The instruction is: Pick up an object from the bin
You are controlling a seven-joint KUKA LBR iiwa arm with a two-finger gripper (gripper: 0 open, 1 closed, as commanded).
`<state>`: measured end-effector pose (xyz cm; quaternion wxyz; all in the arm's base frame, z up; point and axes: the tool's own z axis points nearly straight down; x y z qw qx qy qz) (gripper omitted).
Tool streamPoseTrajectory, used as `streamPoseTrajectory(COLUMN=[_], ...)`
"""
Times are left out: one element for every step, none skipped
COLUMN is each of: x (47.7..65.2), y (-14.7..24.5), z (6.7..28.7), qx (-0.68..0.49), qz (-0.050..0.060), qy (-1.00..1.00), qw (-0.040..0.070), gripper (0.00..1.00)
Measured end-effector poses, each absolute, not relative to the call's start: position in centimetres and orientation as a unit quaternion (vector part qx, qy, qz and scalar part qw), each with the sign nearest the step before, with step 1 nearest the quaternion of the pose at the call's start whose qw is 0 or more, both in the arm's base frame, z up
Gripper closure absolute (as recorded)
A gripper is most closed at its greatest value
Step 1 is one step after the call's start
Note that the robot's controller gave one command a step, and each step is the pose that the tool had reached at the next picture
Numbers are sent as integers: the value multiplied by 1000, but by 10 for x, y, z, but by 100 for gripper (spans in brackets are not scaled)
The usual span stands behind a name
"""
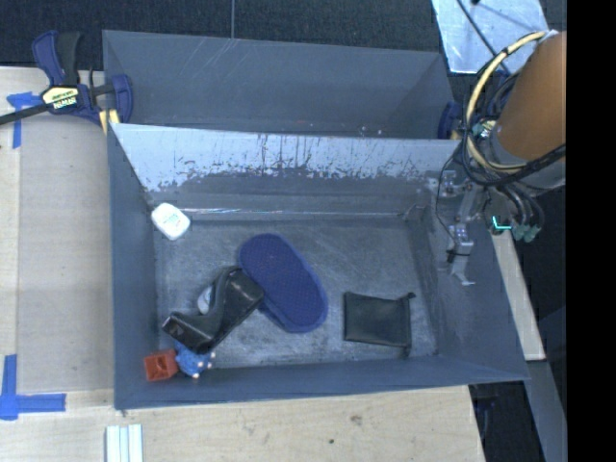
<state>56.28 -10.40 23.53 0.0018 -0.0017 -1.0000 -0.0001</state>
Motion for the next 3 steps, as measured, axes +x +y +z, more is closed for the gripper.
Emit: streamPoseTrajectory(x=[558,499,501], y=[-73,-71,-72], z=[99,70,73], qx=[57,101,102], qz=[-1,0,1], qy=[-998,-995,-995], qw=[2,-3,-1], gripper=[0,0,100])
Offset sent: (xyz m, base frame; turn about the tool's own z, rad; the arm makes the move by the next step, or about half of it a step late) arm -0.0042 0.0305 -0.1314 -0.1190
